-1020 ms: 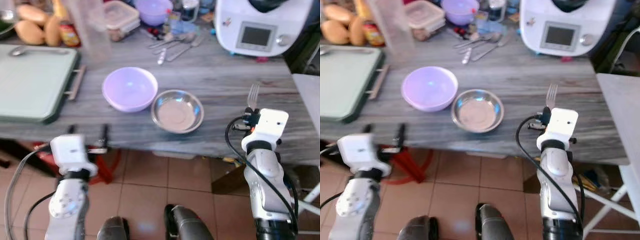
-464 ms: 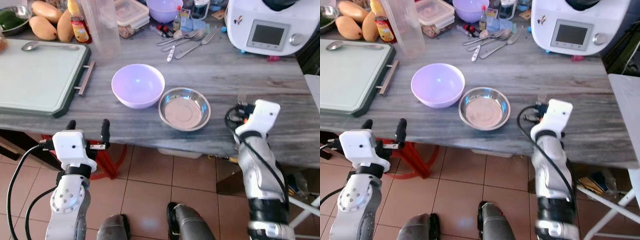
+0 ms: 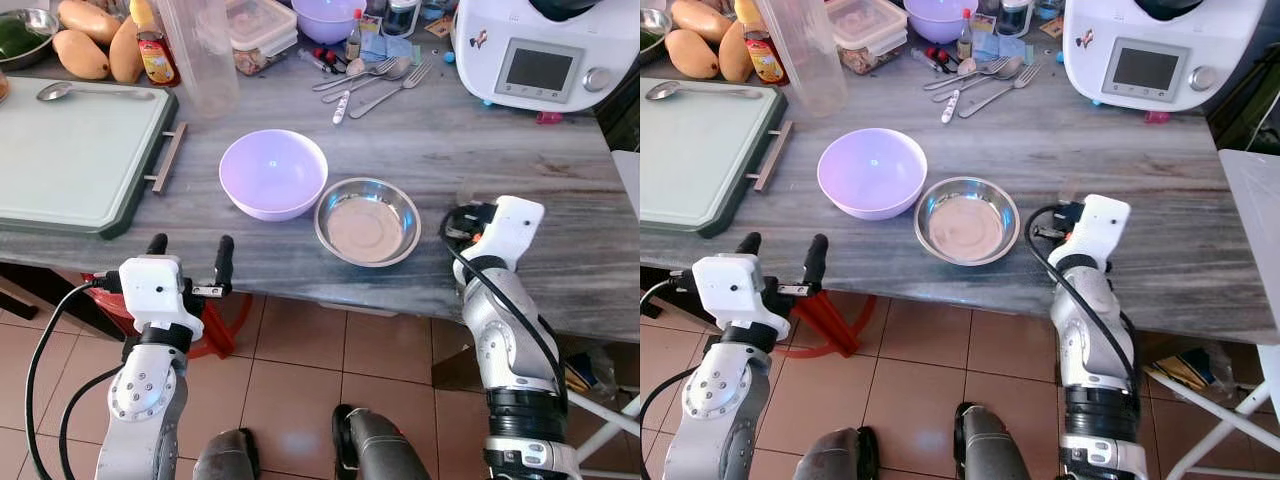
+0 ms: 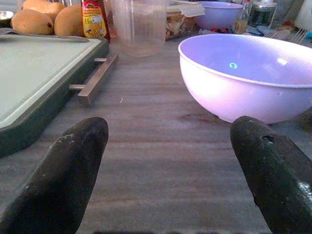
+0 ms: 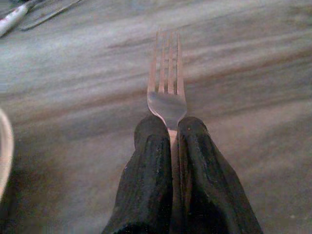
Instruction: Setting the table
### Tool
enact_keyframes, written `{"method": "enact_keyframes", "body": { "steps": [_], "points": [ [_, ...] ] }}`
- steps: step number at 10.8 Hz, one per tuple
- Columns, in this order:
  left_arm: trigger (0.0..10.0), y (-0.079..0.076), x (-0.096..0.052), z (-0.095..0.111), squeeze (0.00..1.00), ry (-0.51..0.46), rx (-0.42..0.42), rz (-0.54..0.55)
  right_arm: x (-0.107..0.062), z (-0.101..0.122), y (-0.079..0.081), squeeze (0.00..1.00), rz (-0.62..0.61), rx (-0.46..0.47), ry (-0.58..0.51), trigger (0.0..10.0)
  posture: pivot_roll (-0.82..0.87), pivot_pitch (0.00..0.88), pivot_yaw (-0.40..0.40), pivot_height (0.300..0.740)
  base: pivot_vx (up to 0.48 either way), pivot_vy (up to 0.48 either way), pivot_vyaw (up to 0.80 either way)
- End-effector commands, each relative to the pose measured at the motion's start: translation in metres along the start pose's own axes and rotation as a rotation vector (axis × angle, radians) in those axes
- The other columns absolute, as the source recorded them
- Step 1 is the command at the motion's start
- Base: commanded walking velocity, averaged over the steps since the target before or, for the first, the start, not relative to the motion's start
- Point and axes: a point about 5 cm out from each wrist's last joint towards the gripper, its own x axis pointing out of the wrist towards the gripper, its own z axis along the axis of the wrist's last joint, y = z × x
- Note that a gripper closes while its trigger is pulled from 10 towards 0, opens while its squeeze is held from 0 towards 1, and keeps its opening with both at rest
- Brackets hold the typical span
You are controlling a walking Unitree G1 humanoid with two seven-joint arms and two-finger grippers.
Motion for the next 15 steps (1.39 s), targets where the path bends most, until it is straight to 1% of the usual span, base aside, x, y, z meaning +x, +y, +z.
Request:
{"method": "enact_keyframes", "body": {
  "steps": [1,2,3,5,9,10,11,13,15],
  "points": [
    [10.0,-0.001,-0.002,-0.004,0.00,0.026,-0.010,-0.009,-0.006,-0.025,-0.002,0.00,0.003,0.002,0.122,10.0,-0.02,0.233,-0.025,0.740,0.000,0.000,0.00],
    [10.0,-0.001,-0.002,-0.004,0.00,0.026,-0.009,-0.011,-0.010,-0.027,0.000,0.00,0.029,-0.016,0.145,10.0,-0.02,0.233,-0.025,0.740,0.000,0.000,0.00],
    [10.0,-0.002,-0.001,-0.004,0.00,0.026,-0.011,-0.012,-0.012,-0.030,-0.001,0.00,0.034,-0.016,0.179,10.0,-0.03,0.234,-0.028,0.740,0.000,0.000,0.00],
    [10.0,-0.005,0.000,-0.005,0.00,0.027,-0.016,-0.020,-0.013,-0.034,0.006,0.00,0.073,-0.021,0.219,10.0,-0.03,0.233,-0.027,0.740,0.000,0.000,0.00],
    [10.0,-0.006,0.001,-0.003,0.00,0.023,-0.021,-0.027,-0.008,-0.030,0.017,0.00,0.110,-0.016,0.227,10.0,-0.02,0.232,-0.029,0.740,0.000,0.000,0.00],
    [10.0,-0.007,0.001,-0.003,0.00,0.022,-0.022,-0.028,-0.008,-0.031,0.018,0.00,0.109,-0.023,0.232,10.0,-0.02,0.232,-0.029,0.740,0.000,0.000,0.00],
    [10.0,-0.007,0.001,-0.003,0.00,0.022,-0.022,-0.029,-0.009,-0.033,0.016,0.00,0.095,-0.042,0.246,10.0,-0.02,0.232,-0.031,0.740,0.000,0.000,0.00],
    [10.0,-0.007,0.001,-0.003,0.00,0.023,-0.022,-0.031,-0.012,-0.040,0.005,0.00,0.051,-0.089,0.287,10.0,-0.02,0.233,-0.030,0.740,0.000,0.000,0.00],
    [10.0,-0.008,0.002,-0.004,0.00,0.024,-0.023,-0.033,-0.014,-0.043,-0.002,0.00,0.031,-0.126,0.306,10.0,-0.02,0.233,-0.029,0.740,0.000,0.000,0.00]
  ]
}}
